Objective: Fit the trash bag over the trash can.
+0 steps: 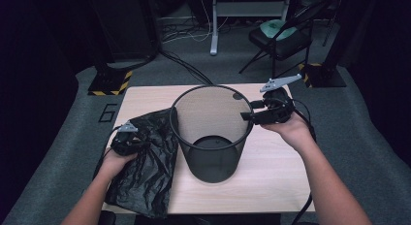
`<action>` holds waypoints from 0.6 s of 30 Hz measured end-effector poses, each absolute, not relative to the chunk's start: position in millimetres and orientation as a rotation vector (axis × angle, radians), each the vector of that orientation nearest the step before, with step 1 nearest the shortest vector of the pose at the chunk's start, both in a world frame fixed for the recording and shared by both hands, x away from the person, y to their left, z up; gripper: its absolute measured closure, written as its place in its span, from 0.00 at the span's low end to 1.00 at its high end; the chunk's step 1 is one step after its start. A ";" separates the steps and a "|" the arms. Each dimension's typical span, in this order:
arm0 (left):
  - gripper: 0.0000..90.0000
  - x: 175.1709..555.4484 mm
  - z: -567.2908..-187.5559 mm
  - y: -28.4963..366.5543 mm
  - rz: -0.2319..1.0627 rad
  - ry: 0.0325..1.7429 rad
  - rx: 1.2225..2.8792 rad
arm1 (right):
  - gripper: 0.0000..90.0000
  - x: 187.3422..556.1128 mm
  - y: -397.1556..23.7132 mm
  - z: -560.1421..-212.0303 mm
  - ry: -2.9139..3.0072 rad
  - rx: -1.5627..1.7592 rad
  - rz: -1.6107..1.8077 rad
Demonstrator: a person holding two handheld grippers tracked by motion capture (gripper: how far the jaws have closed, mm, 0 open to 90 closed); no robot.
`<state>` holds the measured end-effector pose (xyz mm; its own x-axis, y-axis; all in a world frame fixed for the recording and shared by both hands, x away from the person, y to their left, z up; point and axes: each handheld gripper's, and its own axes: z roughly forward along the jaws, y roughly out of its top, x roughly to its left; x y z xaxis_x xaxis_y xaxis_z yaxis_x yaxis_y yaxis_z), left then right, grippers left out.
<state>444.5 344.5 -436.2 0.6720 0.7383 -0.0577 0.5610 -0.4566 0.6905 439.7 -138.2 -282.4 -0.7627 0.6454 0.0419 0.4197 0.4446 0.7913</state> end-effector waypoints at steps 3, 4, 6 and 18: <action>0.97 442.2 -422.3 344.1 0.328 0.968 2.178 | 0.44 442.3 -138.2 -283.1 2.442 0.930 1.223; 0.97 441.4 -418.4 343.9 0.331 0.959 2.177 | 0.44 443.2 -137.9 -283.3 2.445 0.929 1.222; 0.97 440.0 -411.4 344.7 0.328 0.947 2.170 | 0.45 444.7 -137.0 -283.4 2.452 0.930 1.217; 0.97 436.1 -377.3 351.1 0.335 0.930 2.126 | 0.46 447.6 -132.7 -285.2 2.464 0.919 1.192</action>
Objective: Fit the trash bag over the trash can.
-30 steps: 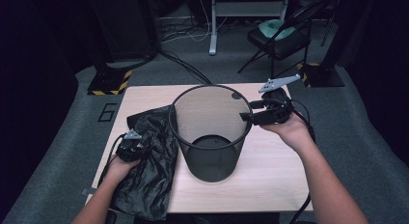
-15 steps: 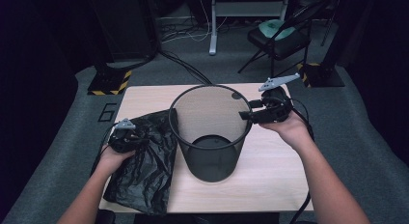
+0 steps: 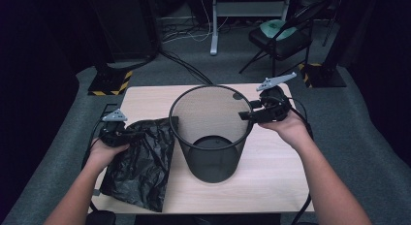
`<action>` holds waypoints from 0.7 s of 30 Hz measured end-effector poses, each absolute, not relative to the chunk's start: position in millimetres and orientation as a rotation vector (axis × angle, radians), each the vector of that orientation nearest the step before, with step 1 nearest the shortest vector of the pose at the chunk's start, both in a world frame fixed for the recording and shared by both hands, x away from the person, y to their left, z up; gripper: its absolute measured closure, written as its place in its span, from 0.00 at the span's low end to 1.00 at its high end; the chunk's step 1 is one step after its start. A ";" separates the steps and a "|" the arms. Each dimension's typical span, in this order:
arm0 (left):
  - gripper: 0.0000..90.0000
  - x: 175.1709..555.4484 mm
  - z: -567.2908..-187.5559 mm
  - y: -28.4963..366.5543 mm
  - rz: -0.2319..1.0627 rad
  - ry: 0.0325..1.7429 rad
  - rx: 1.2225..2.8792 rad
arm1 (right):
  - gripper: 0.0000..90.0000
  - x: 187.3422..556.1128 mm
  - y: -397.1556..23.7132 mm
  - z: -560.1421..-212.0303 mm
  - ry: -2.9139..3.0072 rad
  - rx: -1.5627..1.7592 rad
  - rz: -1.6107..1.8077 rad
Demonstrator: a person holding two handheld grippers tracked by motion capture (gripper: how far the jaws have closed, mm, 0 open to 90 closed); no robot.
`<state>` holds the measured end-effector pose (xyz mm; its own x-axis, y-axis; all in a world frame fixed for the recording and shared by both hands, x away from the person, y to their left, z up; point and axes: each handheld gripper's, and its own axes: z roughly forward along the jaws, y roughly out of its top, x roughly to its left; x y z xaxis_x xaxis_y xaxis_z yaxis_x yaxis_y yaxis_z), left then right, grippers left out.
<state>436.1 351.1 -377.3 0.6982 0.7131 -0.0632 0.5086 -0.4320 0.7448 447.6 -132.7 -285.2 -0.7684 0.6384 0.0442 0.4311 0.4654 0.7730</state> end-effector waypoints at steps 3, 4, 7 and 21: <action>0.97 435.5 -369.3 350.7 0.336 0.919 2.120 | 0.46 447.8 -132.4 -285.5 2.465 0.919 1.190; 0.97 435.4 -366.3 350.5 0.337 0.912 2.119 | 0.46 448.1 -132.2 -285.8 2.467 0.916 1.191; 0.97 435.3 -360.4 350.8 0.339 0.902 2.112 | 0.49 449.8 -130.9 -288.3 2.485 0.904 1.177; 0.97 429.6 -328.0 363.8 0.357 0.888 2.053 | 0.51 448.4 -126.6 -288.7 2.520 0.900 1.198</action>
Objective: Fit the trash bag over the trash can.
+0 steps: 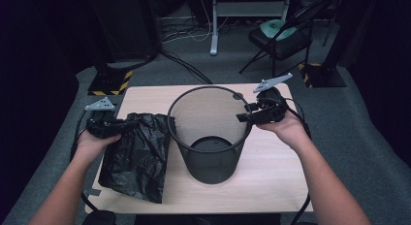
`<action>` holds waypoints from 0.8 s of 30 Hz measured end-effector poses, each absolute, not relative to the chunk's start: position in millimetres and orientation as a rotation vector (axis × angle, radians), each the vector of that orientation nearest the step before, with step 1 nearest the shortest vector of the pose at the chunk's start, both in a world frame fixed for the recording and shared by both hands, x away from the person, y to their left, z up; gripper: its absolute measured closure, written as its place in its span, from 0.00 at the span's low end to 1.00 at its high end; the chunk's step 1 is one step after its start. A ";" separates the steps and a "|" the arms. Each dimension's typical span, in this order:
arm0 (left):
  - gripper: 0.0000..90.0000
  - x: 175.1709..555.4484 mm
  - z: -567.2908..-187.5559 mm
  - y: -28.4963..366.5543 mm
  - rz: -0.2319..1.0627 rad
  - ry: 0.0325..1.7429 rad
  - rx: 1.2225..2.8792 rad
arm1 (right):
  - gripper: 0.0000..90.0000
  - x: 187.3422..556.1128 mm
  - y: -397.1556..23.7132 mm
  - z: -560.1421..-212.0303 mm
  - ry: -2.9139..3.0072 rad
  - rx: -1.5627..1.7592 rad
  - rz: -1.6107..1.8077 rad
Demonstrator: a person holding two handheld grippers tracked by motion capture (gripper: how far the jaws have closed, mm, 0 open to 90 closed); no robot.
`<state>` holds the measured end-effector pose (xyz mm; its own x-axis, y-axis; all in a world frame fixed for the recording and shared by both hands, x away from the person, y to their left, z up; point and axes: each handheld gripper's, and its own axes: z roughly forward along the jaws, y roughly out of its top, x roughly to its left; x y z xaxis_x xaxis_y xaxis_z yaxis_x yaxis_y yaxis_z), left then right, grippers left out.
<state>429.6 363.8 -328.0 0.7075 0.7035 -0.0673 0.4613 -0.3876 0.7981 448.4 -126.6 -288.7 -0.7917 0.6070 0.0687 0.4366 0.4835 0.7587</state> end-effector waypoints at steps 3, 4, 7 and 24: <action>0.97 427.8 -321.0 365.9 0.368 0.885 2.047 | 0.51 447.8 -125.2 -288.7 2.526 0.896 1.199; 0.97 427.4 -319.5 366.3 0.369 0.884 2.043 | 0.51 447.3 -124.7 -288.6 2.529 0.893 1.199; 0.97 425.5 -313.6 368.5 0.365 0.869 2.036 | 0.51 445.7 -123.1 -288.9 2.531 0.891 1.204; 0.97 418.3 -264.5 377.9 0.282 0.713 1.972 | 0.44 442.9 -120.9 -286.5 2.541 0.877 1.202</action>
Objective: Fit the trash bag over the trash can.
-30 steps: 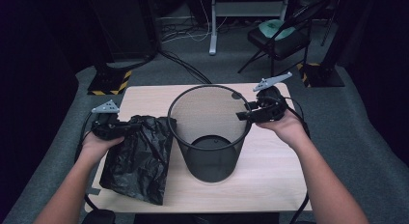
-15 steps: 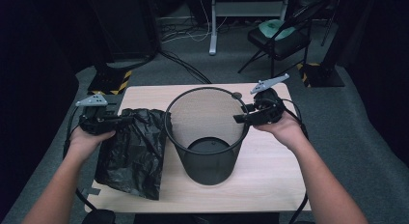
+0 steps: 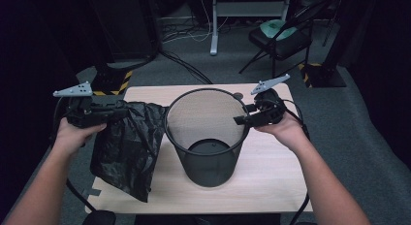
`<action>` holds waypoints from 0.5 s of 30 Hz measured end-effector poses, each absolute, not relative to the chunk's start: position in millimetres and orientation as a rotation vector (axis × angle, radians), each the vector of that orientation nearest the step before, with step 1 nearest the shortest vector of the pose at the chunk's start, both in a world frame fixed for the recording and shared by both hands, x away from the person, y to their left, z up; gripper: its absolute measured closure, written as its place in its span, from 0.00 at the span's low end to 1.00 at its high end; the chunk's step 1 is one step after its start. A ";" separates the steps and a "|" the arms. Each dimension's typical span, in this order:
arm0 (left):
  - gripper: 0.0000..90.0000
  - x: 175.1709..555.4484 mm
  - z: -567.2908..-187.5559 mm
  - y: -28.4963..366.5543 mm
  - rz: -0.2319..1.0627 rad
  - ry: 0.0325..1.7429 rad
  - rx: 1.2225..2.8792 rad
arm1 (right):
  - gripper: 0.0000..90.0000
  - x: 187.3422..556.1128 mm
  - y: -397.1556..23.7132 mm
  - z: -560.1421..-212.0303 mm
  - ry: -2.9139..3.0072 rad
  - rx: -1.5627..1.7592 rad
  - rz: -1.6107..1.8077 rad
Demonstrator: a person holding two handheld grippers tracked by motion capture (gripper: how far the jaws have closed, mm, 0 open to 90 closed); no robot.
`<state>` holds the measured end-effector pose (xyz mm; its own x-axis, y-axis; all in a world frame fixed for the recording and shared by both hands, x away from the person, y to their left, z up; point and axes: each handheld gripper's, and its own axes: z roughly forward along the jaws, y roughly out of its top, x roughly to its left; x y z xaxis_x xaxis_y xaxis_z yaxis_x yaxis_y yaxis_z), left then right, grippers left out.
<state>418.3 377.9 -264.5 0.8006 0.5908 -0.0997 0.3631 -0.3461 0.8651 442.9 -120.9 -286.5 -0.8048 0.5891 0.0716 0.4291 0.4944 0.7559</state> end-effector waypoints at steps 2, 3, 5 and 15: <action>0.97 417.6 -258.0 375.9 0.291 0.704 1.984 | 0.43 442.4 -121.3 -284.8 2.536 0.876 1.197; 0.97 417.2 -254.8 374.8 0.296 0.699 1.986 | 0.43 441.9 -121.8 -283.3 2.531 0.877 1.196; 0.97 416.3 -247.7 373.5 0.300 0.686 1.990 | 0.41 441.6 -122.9 -280.7 2.520 0.878 1.190; 0.97 405.6 -218.3 369.1 0.314 0.624 1.987 | 0.40 431.5 -125.3 -260.0 2.459 0.842 1.219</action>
<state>405.6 369.1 -218.3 0.8340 0.5501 -0.0426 0.2938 -0.3774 0.8782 431.5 -125.3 -260.0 -0.7949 0.6066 0.0154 0.3795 0.4772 0.7926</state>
